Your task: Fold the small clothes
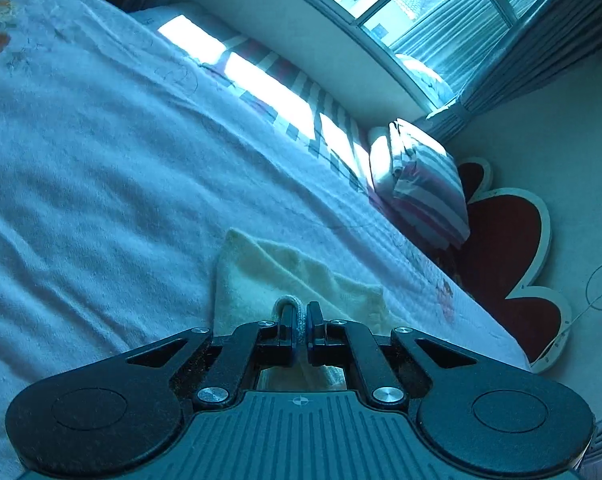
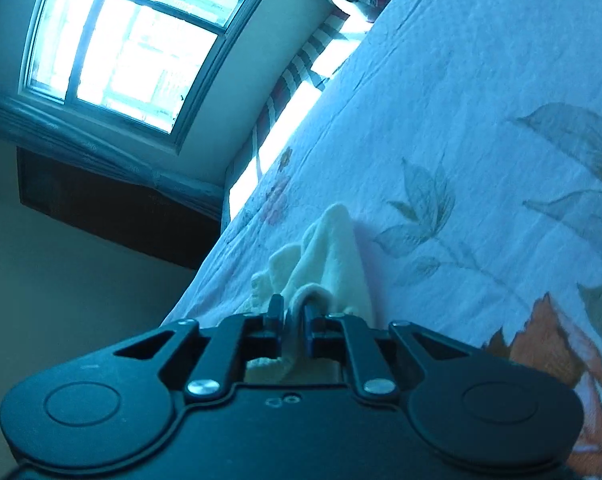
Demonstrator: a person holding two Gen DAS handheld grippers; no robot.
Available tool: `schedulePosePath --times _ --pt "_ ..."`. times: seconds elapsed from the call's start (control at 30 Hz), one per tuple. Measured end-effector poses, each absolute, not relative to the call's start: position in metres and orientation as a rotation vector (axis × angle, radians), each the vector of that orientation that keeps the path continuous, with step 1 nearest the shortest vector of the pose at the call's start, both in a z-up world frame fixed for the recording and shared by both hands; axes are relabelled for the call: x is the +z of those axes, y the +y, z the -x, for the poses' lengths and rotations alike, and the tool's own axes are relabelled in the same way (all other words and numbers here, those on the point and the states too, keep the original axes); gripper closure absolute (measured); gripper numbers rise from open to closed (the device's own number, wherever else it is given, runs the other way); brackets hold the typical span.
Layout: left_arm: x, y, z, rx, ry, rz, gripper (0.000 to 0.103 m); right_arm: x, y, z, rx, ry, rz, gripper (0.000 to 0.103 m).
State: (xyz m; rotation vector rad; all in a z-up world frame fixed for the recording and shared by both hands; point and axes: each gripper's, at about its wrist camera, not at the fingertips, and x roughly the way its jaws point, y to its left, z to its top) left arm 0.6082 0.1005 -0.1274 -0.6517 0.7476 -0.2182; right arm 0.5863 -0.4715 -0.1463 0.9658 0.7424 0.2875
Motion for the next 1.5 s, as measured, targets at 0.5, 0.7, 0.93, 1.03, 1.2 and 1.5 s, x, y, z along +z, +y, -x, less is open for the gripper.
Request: schedulePosePath --times 0.5,0.7,0.93,1.03,1.2,1.5 --pt "-0.090 0.053 -0.630 -0.380 0.676 -0.068 0.036 -0.098 -0.454 -0.592 0.410 0.659 -0.474 0.065" --pt "-0.101 0.047 -0.650 -0.411 0.717 -0.065 0.057 -0.104 -0.427 -0.612 0.422 0.720 -0.324 0.075" --pt "-0.109 0.045 -0.660 -0.458 0.763 -0.052 0.088 -0.112 -0.419 -0.622 0.452 0.740 -0.263 0.089" --pt "-0.109 0.044 -0.656 -0.467 0.741 -0.046 0.099 -0.113 -0.416 -0.622 0.458 0.735 -0.243 0.097" --pt "-0.087 0.057 -0.643 -0.474 0.623 0.028 0.099 -0.094 -0.414 -0.606 0.456 0.647 -0.205 0.098" --pt "-0.093 0.052 -0.679 -0.435 0.665 0.023 0.099 -0.083 -0.422 -0.619 0.415 0.591 -0.251 0.098"
